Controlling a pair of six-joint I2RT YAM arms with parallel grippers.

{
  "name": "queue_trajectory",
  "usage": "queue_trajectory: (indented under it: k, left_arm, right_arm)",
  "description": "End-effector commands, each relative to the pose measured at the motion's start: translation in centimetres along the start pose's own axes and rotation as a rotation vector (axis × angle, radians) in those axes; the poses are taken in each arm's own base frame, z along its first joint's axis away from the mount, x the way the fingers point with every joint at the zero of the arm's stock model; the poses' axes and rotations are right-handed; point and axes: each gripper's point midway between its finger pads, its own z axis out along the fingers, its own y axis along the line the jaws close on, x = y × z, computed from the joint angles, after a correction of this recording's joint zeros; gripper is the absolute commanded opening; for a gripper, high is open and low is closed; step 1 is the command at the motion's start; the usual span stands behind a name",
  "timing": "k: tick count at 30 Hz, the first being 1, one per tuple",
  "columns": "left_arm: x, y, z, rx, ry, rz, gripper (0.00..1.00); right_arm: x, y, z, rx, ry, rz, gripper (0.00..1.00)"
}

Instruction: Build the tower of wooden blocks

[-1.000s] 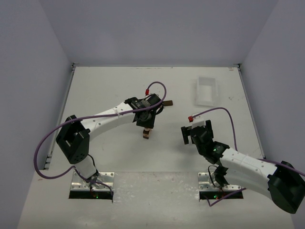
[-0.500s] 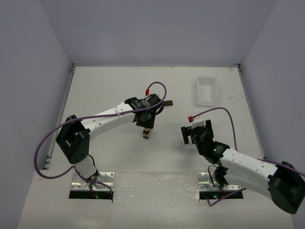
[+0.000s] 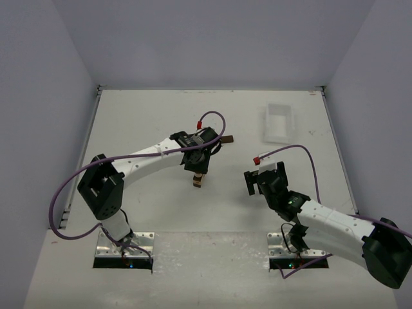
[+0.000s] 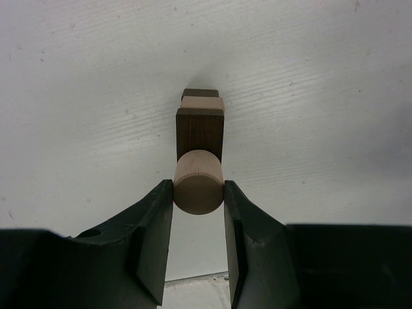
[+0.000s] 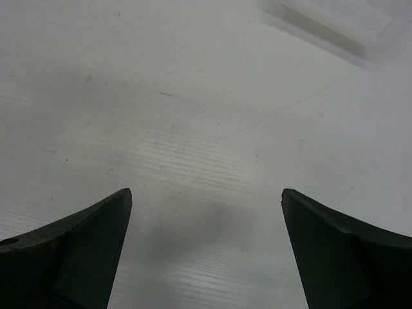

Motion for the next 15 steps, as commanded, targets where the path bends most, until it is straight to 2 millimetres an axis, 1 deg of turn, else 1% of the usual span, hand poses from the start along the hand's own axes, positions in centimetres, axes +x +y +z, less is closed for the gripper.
queue_trajectory:
  k: [1, 4, 8, 15]
  left_arm:
    - [-1.08, -0.10, 0.01, 0.006, -0.032, -0.002, 0.04]
    - [-1.26, -0.09, -0.11, 0.009, -0.040, -0.006, 0.04]
    - [-1.32, -0.07, -0.14, 0.008, -0.043, -0.008, 0.09]
    - [-1.71, 0.06, -0.33, 0.004, -0.059, -0.011, 0.11]
  right_arm:
    - [-1.80, 0.02, 0.10, 0.006, -0.048, 0.028, 0.99]
    - [-1.75, 0.05, 0.10, 0.004, -0.047, 0.026, 0.99]
    - [-1.78, 0.06, 0.10, 0.003, -0.048, 0.023, 0.99]
    - [-1.71, 0.25, 0.18, -0.006, -0.043, 0.012, 0.99]
